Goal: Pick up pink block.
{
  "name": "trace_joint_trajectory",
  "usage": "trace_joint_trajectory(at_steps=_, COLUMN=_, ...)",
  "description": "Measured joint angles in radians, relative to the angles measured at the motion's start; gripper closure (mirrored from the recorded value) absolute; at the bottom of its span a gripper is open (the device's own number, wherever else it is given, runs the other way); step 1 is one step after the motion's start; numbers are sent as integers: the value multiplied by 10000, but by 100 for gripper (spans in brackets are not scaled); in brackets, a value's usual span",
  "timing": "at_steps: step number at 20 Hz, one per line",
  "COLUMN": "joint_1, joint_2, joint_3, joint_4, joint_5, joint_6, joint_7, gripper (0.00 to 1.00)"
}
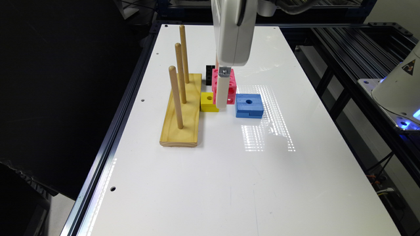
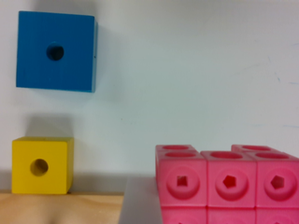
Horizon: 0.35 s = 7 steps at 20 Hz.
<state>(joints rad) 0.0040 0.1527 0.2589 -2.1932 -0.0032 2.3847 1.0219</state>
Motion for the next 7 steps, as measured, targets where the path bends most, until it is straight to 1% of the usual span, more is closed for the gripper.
trace_joint_trajectory(at_steps=5, joint_1=-1, joint_2=-17, joint_3=0, joint_4=9, joint_5=0, joint_6=0, joint_7=1, gripper=100)
trace_joint_trajectory(at_steps=7, joint_1=-1, joint_2=-109, joint_3=1, joint_4=29, joint_5=0, joint_6=-27, joint_7=3, gripper=100)
